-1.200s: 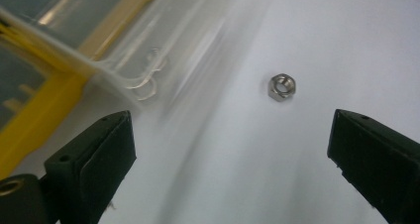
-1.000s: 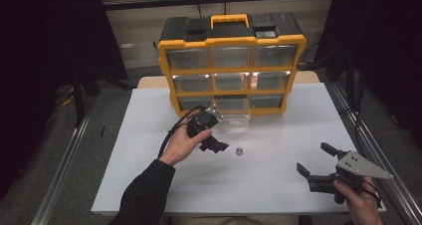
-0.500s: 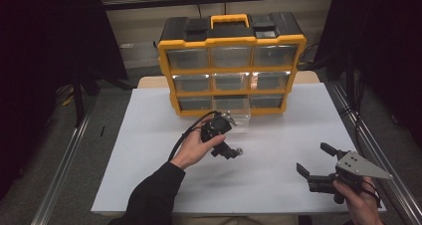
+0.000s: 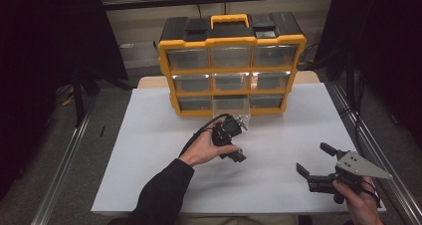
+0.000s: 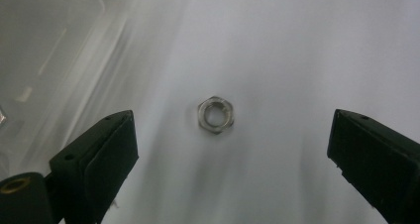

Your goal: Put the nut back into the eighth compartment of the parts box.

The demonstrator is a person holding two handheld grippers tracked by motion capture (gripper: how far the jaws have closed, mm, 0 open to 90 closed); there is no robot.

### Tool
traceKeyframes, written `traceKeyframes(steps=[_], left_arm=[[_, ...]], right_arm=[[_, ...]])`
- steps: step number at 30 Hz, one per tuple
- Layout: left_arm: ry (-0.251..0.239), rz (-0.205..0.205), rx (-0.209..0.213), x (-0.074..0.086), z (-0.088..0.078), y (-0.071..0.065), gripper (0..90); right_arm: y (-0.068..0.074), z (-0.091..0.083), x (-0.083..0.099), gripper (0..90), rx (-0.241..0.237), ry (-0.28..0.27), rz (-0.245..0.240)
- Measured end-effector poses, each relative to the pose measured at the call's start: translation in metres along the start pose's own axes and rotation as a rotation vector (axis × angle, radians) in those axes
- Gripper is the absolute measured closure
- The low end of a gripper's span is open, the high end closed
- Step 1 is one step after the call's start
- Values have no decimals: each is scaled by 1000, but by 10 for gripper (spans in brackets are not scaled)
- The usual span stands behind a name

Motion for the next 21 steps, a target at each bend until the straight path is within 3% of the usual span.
traceKeyframes(steps=[3,10,16,21], left_arm=[[23,26,13,-2,-1,1,75],[36,17,-3,-8,0,1,84],[69,22,-2,-9,2,2,283],[79,19,-8,-9,7,4,381]], right_arm=[[0,0,0,1,0,1,1],[0,0,0,1,3,0,-3],[0,0,0,1,0,0,-2],[0,0,0,1,1,-1,-2]])
Point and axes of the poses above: each handheld gripper's, and its own axes: z roughly forward along the jaws, x roughly out of its underside, y roughly to its left, the point moved 4 cm from there along z, roughly forward along the jaws, and after that the axes turned 8 degrees about -z, right-handed, at the moved point
